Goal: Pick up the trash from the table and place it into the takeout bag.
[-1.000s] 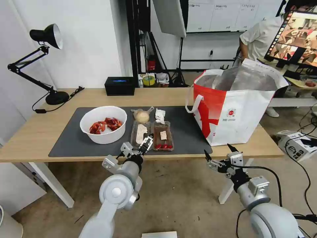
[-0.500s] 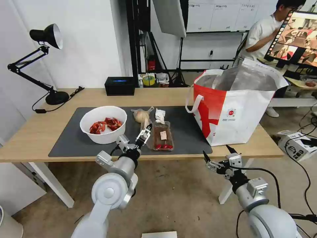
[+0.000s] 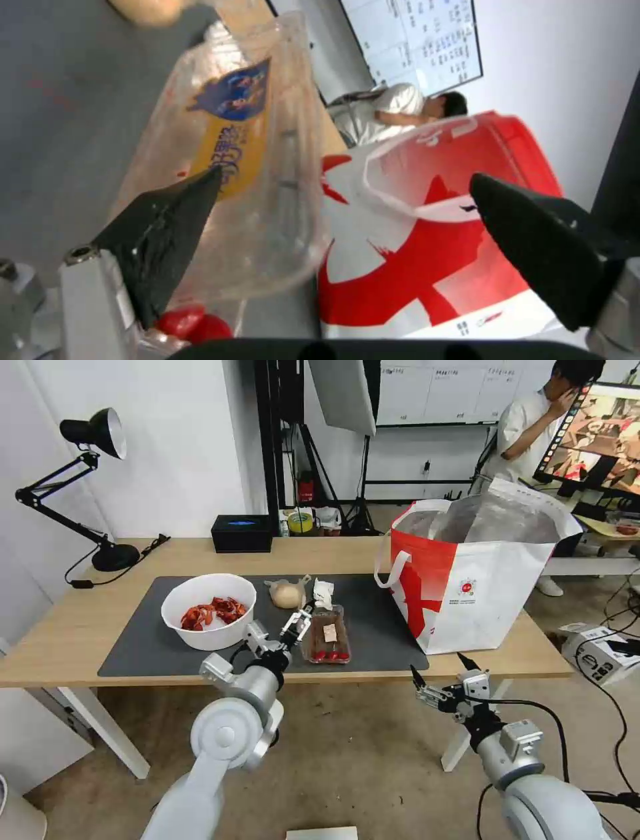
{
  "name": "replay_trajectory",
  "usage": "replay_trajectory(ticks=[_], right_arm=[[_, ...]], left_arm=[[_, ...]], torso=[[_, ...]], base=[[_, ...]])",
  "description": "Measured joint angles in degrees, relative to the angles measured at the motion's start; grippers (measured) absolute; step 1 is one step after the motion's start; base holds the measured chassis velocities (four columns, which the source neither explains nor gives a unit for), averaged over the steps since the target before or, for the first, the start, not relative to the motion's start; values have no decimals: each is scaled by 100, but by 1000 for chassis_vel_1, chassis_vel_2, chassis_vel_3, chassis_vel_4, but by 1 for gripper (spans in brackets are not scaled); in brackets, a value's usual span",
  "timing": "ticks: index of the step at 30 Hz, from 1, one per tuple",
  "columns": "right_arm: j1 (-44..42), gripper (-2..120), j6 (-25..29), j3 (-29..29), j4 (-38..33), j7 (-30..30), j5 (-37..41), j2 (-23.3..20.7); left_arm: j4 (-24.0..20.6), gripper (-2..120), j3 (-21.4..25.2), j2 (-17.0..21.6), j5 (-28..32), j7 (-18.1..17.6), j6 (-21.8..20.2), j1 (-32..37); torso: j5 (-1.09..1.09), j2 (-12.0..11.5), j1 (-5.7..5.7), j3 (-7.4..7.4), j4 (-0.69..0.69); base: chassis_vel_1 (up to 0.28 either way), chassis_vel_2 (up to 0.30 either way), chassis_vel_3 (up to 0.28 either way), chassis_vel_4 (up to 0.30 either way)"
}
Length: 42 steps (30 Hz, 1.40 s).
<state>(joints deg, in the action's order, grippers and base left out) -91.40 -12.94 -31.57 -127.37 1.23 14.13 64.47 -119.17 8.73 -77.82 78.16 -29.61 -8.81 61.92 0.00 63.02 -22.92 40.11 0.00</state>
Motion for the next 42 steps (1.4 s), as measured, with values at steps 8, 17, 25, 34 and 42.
replay_trajectory(ticks=[8,17,25,34,42], right_arm=[[-207,100,77,-78,-6,-97,-42,160],[-332,100,174,-144,-14,-110,-81,311],[-282,100,165,-131,-44,25,162,328],[45,100,104,-155,-15,202,787,107],[317,100,50,-63,126,279,1241,-22]], left_arm=[[421,100,-453,-89,-116,-4,5,-437],[808,99,-836,166,-575,328,50,-832],[1404,78,-1347,888,-3097,1931,232,-1005],[1773,44,-1747,1662,-4647,3012,296,-1578],[2057,11,-1893,1998,-4916,3267,160,-1681]], torso=[[0,0,0,0,-1],[0,0,0,0,0],[-1,0,0,0,0],[-1,0,0,0,1],[-1,0,0,0,0]], base=[[0,0,0,0],[0,0,0,0],[0,0,0,0],[0,0,0,0],[0,0,0,0]])
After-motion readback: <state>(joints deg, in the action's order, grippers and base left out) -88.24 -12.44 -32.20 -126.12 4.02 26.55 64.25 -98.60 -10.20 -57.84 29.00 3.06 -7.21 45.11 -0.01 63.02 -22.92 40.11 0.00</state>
